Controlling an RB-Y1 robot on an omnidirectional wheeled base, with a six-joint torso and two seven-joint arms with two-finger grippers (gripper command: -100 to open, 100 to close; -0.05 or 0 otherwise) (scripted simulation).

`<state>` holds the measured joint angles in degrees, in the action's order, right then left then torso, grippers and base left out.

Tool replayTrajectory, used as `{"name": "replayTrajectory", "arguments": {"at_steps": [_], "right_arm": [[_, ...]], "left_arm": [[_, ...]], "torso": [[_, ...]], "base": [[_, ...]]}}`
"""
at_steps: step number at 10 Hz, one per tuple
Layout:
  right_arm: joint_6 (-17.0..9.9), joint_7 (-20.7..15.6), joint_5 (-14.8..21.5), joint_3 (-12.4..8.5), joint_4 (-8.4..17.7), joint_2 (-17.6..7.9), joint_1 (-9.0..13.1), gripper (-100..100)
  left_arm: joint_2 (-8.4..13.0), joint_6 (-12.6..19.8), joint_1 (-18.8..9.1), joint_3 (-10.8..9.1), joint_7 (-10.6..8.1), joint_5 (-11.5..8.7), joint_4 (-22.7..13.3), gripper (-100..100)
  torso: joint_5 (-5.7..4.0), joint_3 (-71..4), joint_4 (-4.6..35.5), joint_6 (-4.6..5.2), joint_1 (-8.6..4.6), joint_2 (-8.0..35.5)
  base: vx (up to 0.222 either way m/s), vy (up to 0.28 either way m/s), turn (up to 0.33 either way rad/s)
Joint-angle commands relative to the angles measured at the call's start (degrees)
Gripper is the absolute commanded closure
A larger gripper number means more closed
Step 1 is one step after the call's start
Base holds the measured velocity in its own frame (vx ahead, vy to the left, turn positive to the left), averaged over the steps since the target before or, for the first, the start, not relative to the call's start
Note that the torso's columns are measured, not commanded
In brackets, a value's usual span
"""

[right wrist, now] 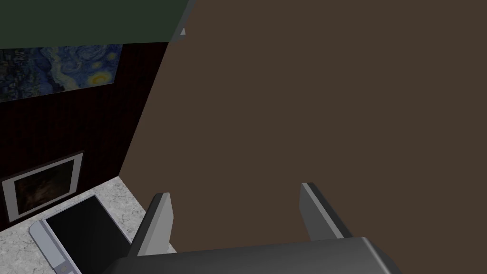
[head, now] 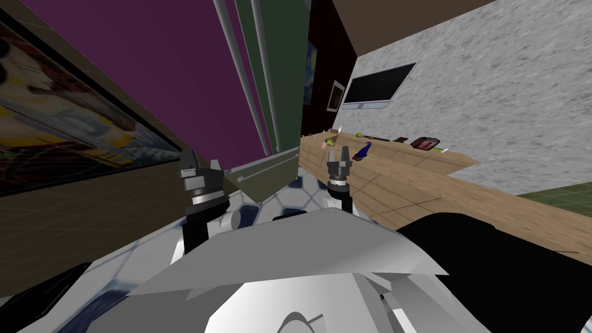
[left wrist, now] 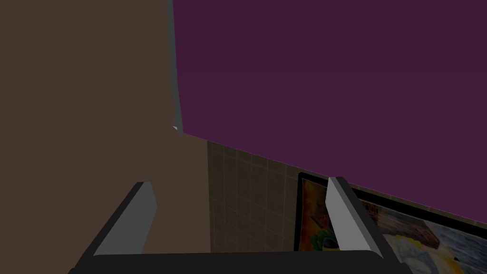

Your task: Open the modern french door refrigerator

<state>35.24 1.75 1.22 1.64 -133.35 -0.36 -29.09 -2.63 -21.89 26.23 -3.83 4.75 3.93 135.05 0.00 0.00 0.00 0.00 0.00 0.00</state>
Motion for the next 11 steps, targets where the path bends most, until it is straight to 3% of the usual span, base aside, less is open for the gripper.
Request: {"name": "replayTrajectory", "arguments": {"at_steps": [1, 9, 10, 11], "right_arm": [[0.0, 0.0, 0.0, 0.0, 0.0, 0.0, 0.0, 0], [0.0, 0.0, 0.0, 0.0, 0.0, 0.0, 0.0, 0], [0.0, 0.0, 0.0, 0.0, 0.0, 0.0, 0.0, 0], [0.0, 0.0, 0.0, 0.0, 0.0, 0.0, 0.0, 0]], "left_arm": [[0.0, 0.0, 0.0, 0.00, 0.00, 0.0, 0.0, 0], [0.0, 0.0, 0.0, 0.00, 0.00, 0.0, 0.0, 0], [2.8, -0.5, -0.1, -0.11, -0.04, 0.0, -0.7, -100], [4.4, -0.9, -0.3, -0.21, -0.08, -0.1, -1.4, -100]], "torso": [[0.00, -4.7, 2.3, 0.00, 0.00, 2.3], [0.00, -70.7, 35.4, 0.00, 0.00, 35.4], [0.00, -79.2, 39.6, 0.00, 0.00, 39.6], [0.01, -83.2, 41.5, 0.00, 0.03, 41.5]], "base": [[0.000, 0.000, 0.000], [0.000, 0.000, 0.000], [0.018, 0.002, 0.013], [0.029, -0.001, 0.019]]}}
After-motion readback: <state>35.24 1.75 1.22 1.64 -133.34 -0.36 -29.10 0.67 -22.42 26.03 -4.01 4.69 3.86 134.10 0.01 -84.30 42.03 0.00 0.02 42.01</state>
